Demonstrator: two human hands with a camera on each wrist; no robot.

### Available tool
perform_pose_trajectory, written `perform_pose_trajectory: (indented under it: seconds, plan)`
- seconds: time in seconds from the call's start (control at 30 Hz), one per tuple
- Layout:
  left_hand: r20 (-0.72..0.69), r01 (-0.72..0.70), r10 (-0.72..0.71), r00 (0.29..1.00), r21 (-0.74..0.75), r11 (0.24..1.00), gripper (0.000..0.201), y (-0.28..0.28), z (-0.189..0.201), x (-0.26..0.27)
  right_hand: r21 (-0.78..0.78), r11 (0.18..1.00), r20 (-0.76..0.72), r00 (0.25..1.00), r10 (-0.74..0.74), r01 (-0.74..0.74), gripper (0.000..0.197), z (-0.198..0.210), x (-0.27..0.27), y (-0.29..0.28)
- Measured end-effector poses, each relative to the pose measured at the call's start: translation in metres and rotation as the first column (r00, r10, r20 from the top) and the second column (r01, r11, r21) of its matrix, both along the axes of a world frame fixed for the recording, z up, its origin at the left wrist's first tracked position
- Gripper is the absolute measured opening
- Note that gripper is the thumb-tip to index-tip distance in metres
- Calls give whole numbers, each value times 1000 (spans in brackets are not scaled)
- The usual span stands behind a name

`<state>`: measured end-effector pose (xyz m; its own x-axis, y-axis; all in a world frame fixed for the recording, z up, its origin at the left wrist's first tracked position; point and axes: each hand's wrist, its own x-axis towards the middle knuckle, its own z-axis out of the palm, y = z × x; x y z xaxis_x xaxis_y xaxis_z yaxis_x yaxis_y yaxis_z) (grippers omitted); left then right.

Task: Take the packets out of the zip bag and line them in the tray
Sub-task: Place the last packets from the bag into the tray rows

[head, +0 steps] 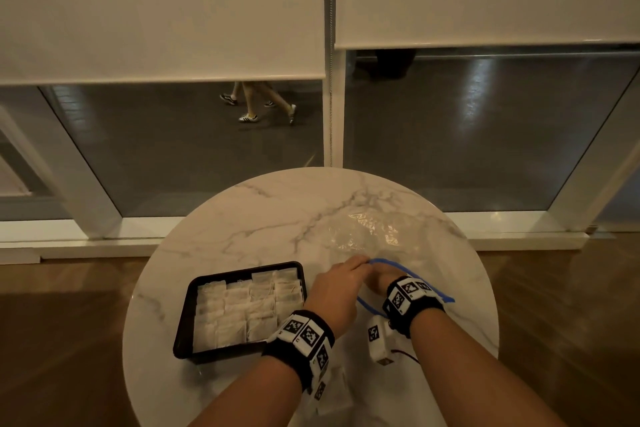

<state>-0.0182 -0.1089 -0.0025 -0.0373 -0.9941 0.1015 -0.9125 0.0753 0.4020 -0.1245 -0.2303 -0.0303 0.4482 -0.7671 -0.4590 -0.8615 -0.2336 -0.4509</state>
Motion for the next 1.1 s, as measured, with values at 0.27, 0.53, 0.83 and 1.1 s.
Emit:
perform_pose_trajectory:
  seconds: [0.27, 0.53, 0.83, 1.1]
  plan:
    - [22, 3, -4, 1000, 46, 999, 75, 1, -2, -1, -57, 998, -249, 968, 21, -36, 39, -1, 12, 1]
    - [42, 10, -13, 999, 72, 997, 71, 1, -5, -4, -1, 998, -280, 958, 67, -70, 40, 2, 12, 4]
    - [110, 39, -50, 993, 102, 994, 71, -4, 1, -1, -103, 993, -206, 978, 40, -62, 30, 10, 5, 15]
    - [156, 19, -52, 986, 208, 978, 69, -15, 2, 5, -210, 936, 309, 927, -211, 283, 44, 15, -45, 68]
